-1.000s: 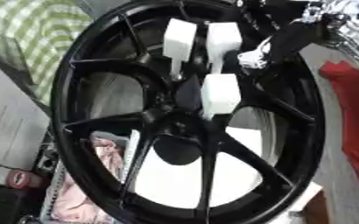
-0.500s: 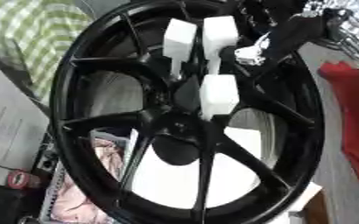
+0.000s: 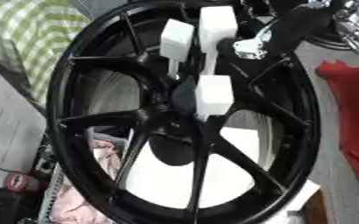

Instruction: Pull the pin out of the wheel hub.

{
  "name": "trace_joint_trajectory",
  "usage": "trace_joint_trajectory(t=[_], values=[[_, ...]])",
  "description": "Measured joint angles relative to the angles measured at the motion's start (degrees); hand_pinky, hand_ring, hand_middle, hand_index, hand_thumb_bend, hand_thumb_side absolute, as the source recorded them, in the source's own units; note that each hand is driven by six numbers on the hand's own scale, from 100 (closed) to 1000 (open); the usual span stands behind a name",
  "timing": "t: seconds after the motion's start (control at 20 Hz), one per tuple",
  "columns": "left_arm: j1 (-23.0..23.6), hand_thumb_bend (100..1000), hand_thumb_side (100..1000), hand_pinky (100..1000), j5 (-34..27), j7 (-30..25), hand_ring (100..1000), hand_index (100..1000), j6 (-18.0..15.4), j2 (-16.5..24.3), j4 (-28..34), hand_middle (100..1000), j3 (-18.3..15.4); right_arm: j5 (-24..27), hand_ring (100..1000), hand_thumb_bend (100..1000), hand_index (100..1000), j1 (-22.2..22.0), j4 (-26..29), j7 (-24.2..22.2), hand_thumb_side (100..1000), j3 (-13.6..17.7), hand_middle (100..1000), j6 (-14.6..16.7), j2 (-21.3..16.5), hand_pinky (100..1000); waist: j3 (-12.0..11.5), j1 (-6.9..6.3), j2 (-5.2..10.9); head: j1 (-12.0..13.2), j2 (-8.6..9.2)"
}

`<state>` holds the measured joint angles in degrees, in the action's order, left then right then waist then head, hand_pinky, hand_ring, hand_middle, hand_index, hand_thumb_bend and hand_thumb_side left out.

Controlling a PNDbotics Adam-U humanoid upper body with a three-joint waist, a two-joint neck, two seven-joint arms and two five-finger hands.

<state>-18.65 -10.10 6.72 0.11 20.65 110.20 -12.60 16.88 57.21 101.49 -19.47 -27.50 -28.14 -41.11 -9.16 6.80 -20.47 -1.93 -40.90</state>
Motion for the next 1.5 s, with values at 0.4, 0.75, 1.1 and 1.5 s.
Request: trace_joint_trajectory(t=[0.4, 0.75, 1.1, 1.5], values=[[0.19, 100, 894, 754, 0.02, 0.00, 691, 814, 0.00, 0.00, 0.00, 692, -0.01, 2.63, 746, 295, 577, 0.28, 2.05, 3.09, 100, 3.39, 434, -0.84, -0.07, 865, 0.58, -0.35, 0.31, -0.01, 0.00], [0.65, 100, 894, 755, 0.11, 0.08, 689, 814, 0.06, 0.00, 0.00, 691, -0.29, 6.05, 744, 285, 578, 0.07, 3.29, 7.60, 100, 8.13, 433, -0.59, -2.24, 867, 1.35, -0.76, 0.49, 0.35, -0.01], [1.13, 100, 891, 756, 0.45, 0.31, 689, 814, 0.04, 0.06, 0.00, 690, -0.44, 10.58, 740, 277, 578, -3.37, 4.49, 13.15, 100, 13.55, 432, 0.31, -6.19, 869, 2.42, -1.45, 0.80, 1.39, -0.02], [1.73, 100, 886, 755, 0.60, 1.18, 687, 812, -0.21, 0.15, 0.01, 689, -1.08, 14.47, 739, 278, 582, -16.44, 5.36, 22.51, 100, 22.92, 437, 4.17, -13.96, 869, 3.86, -3.17, 0.98, 3.14, 0.32]])
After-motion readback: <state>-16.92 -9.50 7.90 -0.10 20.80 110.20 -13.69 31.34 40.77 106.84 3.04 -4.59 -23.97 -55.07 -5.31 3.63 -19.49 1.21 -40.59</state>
